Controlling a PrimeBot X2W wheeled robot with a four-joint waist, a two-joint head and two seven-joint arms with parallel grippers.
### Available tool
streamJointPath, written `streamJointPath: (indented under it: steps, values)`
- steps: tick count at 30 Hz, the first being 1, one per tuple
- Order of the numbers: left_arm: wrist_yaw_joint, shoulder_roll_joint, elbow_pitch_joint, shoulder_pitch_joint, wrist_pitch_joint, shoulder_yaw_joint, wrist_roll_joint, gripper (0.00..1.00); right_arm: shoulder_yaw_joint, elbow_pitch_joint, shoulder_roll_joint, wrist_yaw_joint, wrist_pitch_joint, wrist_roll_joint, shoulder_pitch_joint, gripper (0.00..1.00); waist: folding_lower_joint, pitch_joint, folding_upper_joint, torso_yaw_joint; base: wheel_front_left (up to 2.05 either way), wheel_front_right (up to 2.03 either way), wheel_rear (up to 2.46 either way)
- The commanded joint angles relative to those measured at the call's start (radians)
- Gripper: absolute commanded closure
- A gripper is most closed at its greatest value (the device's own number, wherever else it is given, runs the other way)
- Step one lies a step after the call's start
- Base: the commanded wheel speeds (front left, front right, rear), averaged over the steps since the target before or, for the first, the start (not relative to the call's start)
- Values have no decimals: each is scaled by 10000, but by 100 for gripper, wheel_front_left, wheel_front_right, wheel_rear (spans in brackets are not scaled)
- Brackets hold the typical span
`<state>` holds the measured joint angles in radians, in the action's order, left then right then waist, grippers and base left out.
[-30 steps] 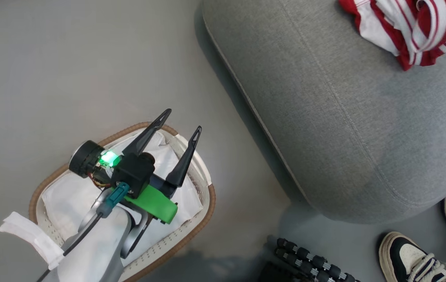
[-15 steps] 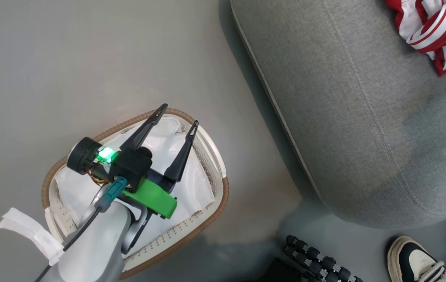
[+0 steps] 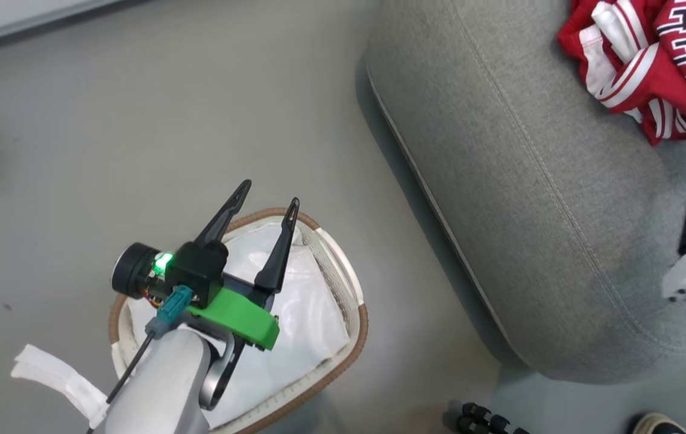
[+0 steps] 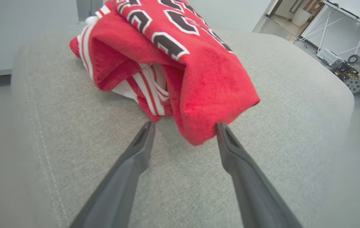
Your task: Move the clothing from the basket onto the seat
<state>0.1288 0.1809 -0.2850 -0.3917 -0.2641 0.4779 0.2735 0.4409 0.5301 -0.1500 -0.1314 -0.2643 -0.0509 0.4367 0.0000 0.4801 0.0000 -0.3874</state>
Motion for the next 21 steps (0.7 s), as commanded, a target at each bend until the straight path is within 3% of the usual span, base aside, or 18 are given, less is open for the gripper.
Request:
streamJointPath:
  steps: [1,10,21]
  values:
    - [30,-95,-22,266,-6,-145,-36,0,-341,-175,79,13,0,75,-286,0,0,-728,0,426,0,0,0]
    - [30,-655,-66,841,-4,-1065,-156,0,-2164,-1373,420,14,-1,862,-593,0,0,-1780,0,1392,0,0,0]
    - [32,-1056,-379,1612,-4,-2686,-631,0,-3818,-1703,802,14,-1,1504,-660,0,0,-2659,0,2621,0,0,0]
